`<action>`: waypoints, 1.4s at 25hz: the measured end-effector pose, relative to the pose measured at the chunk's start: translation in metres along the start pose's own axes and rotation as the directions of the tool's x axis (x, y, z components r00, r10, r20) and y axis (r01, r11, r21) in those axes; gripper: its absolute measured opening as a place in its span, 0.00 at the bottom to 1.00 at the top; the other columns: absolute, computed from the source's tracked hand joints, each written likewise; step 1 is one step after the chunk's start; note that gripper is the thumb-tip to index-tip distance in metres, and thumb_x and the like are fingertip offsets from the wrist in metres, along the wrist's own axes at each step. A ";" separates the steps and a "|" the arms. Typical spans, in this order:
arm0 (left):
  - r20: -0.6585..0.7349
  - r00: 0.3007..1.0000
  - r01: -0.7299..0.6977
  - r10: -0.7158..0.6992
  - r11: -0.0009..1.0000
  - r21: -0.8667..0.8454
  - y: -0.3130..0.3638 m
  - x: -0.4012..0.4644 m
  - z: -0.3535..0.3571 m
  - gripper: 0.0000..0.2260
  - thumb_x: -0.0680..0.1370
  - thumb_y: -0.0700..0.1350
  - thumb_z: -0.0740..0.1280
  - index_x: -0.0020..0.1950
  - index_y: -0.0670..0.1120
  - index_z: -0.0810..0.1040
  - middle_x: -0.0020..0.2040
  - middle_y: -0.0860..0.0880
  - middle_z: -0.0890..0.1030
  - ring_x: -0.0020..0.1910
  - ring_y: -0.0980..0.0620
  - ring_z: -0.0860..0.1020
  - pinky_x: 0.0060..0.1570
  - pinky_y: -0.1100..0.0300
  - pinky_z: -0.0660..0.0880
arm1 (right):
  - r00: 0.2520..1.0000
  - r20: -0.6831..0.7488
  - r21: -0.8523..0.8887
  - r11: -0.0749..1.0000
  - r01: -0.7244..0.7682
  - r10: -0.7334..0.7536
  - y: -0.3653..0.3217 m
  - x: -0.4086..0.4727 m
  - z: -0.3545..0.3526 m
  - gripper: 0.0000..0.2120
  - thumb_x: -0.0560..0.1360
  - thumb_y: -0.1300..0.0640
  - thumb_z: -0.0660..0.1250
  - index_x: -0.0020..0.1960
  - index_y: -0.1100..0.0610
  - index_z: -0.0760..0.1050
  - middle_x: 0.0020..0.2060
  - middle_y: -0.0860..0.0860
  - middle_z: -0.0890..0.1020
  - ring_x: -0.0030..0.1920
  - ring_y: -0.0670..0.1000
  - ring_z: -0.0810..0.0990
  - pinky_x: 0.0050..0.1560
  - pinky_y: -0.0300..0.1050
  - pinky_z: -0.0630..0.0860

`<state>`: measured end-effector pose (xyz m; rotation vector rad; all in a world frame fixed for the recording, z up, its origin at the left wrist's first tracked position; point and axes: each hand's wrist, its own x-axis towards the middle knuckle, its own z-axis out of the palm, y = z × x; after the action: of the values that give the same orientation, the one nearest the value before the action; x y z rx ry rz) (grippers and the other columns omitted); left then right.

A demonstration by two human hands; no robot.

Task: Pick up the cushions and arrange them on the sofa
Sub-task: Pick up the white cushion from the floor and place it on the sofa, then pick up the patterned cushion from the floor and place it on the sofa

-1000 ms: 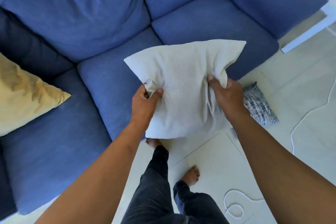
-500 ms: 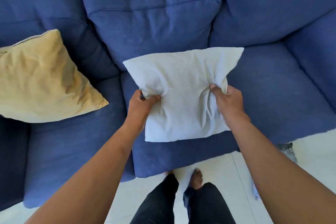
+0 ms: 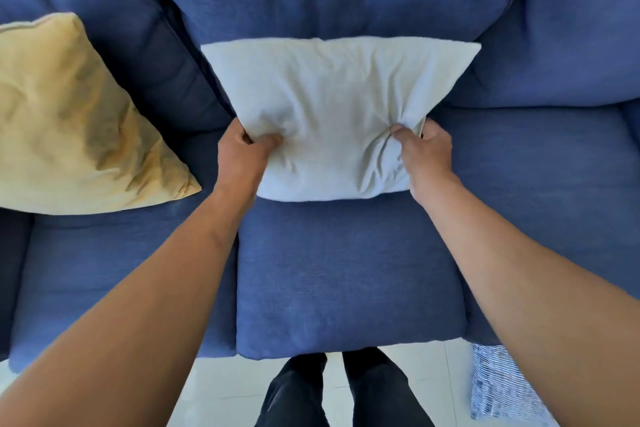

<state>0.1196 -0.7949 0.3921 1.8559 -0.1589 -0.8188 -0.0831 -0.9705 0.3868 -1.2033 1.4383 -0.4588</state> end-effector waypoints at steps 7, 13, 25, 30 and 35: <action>0.050 0.985 0.160 -0.164 0.984 0.076 -0.006 0.042 0.028 0.19 0.76 0.44 0.75 0.65 0.50 0.76 0.52 0.58 0.81 0.47 0.62 0.79 0.38 0.64 0.74 | 0.991 0.034 -0.208 0.971 -0.120 0.130 0.015 0.072 0.015 0.14 0.77 0.56 0.72 0.62 0.57 0.81 0.52 0.53 0.86 0.42 0.49 0.84 0.37 0.40 0.82; -0.037 0.986 0.166 -0.162 0.977 0.131 0.011 0.027 0.027 0.19 0.77 0.47 0.74 0.67 0.47 0.75 0.53 0.57 0.80 0.50 0.60 0.78 0.47 0.57 0.78 | 0.984 0.078 -0.187 0.972 -0.143 0.160 0.001 0.067 -0.001 0.04 0.77 0.52 0.73 0.47 0.51 0.81 0.37 0.45 0.83 0.33 0.40 0.82 0.26 0.33 0.74; 0.170 0.981 -0.010 -0.098 0.842 0.540 -0.002 -0.139 0.045 0.29 0.83 0.57 0.64 0.82 0.53 0.61 0.80 0.49 0.68 0.73 0.47 0.72 0.61 0.54 0.76 | 0.981 0.193 -0.444 0.888 0.122 -0.039 0.016 -0.092 -0.101 0.18 0.82 0.49 0.65 0.69 0.54 0.78 0.60 0.55 0.85 0.61 0.56 0.82 0.55 0.46 0.75; 0.375 0.927 -0.273 0.032 0.740 0.614 -0.005 -0.209 0.058 0.30 0.84 0.55 0.64 0.83 0.49 0.58 0.83 0.49 0.63 0.79 0.47 0.65 0.74 0.49 0.68 | 0.984 0.171 -0.674 0.723 0.155 -0.052 0.042 -0.169 -0.140 0.33 0.86 0.45 0.59 0.85 0.59 0.55 0.86 0.57 0.55 0.86 0.55 0.50 0.84 0.55 0.54; 0.597 0.787 -0.579 0.156 0.518 0.629 -0.005 -0.276 0.085 0.32 0.85 0.54 0.62 0.84 0.43 0.55 0.85 0.45 0.55 0.83 0.48 0.52 0.78 0.50 0.56 | 0.992 0.059 -0.729 0.675 0.118 -0.110 0.076 -0.237 -0.191 0.35 0.86 0.43 0.58 0.85 0.60 0.52 0.87 0.58 0.50 0.87 0.56 0.44 0.83 0.63 0.54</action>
<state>-0.1418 -0.7303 0.4974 2.2395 -1.4383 -0.9412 -0.3265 -0.8050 0.4950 -1.9436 1.5965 0.0851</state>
